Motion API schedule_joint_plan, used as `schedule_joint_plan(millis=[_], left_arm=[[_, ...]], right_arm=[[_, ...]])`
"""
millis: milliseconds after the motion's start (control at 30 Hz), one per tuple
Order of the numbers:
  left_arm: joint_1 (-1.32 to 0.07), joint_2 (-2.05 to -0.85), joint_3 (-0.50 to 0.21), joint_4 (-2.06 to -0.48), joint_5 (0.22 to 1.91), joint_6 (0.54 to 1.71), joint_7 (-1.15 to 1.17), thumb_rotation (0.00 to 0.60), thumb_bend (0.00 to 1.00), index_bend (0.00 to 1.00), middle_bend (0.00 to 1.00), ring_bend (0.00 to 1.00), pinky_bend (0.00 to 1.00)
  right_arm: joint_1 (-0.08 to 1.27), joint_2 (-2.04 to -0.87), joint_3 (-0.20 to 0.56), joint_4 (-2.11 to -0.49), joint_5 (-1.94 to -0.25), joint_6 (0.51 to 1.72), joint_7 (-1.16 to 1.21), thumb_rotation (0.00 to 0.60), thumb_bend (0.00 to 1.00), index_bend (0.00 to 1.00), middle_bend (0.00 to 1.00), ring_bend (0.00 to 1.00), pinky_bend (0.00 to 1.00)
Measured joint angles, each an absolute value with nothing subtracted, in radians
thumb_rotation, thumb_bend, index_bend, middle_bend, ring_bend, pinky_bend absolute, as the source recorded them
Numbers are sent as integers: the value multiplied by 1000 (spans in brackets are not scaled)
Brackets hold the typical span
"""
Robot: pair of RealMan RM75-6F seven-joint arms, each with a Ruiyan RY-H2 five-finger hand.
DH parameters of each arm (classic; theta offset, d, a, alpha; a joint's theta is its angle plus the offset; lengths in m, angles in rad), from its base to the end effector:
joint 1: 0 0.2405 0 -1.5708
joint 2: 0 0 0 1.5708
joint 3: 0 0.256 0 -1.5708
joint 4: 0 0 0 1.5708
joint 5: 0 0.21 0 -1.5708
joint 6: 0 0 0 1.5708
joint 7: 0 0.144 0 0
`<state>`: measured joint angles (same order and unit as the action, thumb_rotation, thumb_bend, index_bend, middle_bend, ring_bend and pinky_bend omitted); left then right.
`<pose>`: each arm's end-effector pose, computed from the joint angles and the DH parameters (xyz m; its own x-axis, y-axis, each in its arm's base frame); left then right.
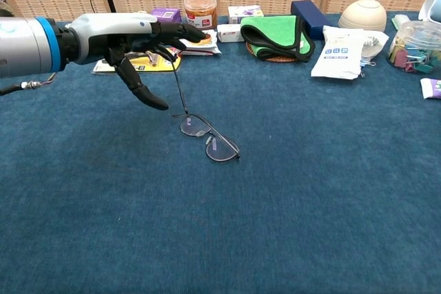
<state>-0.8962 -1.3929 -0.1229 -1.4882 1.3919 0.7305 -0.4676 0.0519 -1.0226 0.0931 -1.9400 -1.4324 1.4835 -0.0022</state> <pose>-0.1138 0.3543 -0.0026 0.1476 0.6020 0.7847 0.9058 -0.4008 0.1371 -0.2615 -0.1752 0.1705 0.1696 0.0086 0.9855 -0.9842 0.0531 0.1689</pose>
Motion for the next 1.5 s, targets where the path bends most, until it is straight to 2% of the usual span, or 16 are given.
schedule_joint_plan(millis=[533, 933, 1167, 1333, 1500], left_arm=[[-904, -1426, -74, -1524, 1485, 708, -611, 600, 25, 0, 0, 0, 0], [-910, -1472, -49, -1517, 1495, 710, -442, 600, 25, 0, 0, 0, 0], [-909, -1518, -41, -1515, 1444, 698, -312, 600, 25, 0, 0, 0, 0], [-905, -1541, -44, -1519, 1417, 698, -287, 600, 24, 0, 0, 0, 0], [-883, -1570, -53, -1513, 1419, 752, -310, 581, 25, 0, 0, 0, 0]], right_arm=[[46, -1022, 91, -1927, -1429, 1488, 17, 600, 0, 33, 0, 0, 0], [34, -1014, 89, -1916, -1435, 1502, 45, 600, 0, 33, 0, 0, 0], [29, -1012, 87, -1911, -1436, 1506, 56, 600, 0, 32, 0, 0, 0], [26, -1009, 88, -1909, -1437, 1509, 60, 600, 0, 33, 0, 0, 0], [25, -1007, 87, -1910, -1440, 1509, 62, 600, 0, 32, 0, 0, 0]])
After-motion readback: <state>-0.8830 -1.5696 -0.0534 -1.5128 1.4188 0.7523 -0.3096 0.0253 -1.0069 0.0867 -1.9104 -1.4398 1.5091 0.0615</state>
